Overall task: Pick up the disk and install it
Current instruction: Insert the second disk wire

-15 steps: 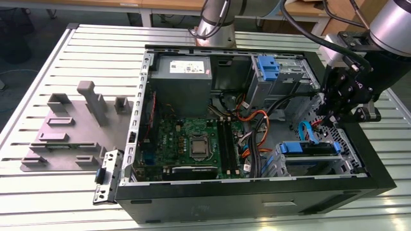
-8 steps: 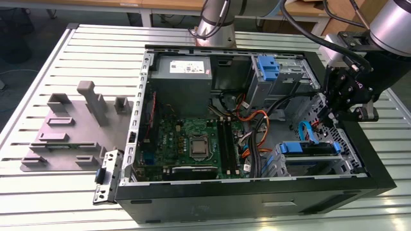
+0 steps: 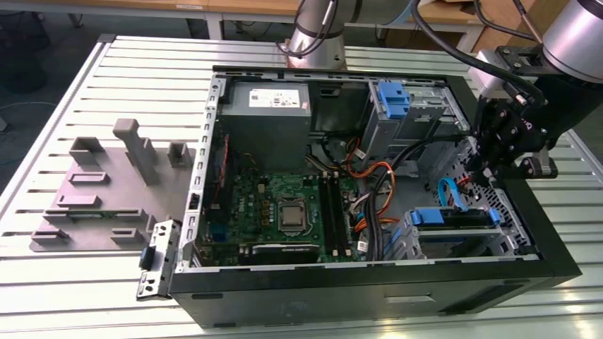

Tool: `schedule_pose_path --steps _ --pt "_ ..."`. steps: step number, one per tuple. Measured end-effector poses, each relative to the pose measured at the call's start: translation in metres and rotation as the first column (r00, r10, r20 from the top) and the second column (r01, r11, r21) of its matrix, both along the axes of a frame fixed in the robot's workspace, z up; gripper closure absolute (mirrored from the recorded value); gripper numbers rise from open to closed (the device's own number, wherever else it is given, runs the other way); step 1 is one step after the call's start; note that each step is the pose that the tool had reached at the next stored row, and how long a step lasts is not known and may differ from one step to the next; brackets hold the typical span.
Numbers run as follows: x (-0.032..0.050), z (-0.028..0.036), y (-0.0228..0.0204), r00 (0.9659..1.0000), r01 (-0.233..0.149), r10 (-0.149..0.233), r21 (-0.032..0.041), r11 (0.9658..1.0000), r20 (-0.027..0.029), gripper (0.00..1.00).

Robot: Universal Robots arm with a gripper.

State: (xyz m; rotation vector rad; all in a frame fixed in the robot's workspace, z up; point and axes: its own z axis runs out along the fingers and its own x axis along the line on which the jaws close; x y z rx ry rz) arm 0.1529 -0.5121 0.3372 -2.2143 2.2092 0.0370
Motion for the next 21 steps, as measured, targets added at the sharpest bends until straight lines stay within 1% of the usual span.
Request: schedule_pose_path --steps 1,2,4,7,8,18,19,20,21 --pt "0.0 0.0 0.0 1.0 0.0 0.0 0.0 1.0 0.0 0.77" --pt "0.0 0.0 0.0 1.0 0.0 0.0 0.0 1.0 0.0 0.7" --pt "0.0001 -0.0007 0.0 1.0 0.0 0.0 0.0002 1.0 0.0 0.7" --pt "0.0001 -0.0045 0.0 1.0 0.0 0.0 0.0001 1.0 0.0 0.7" --pt "0.0001 -0.0049 0.0 1.0 0.0 0.0 0.0 1.0 -0.0001 0.7" --pt "0.0001 -0.0051 0.0 1.0 0.0 0.0 0.0 1.0 0.0 0.7" --pt "0.0001 -0.0051 0.0 1.0 0.0 0.0 0.0 1.0 0.0 0.72" --pt "0.0001 -0.0051 0.0 1.0 0.0 0.0 0.0 1.0 -0.0001 0.78" --pt "0.0001 -0.0051 0.0 1.0 0.0 0.0 0.0 1.0 0.0 0.78"
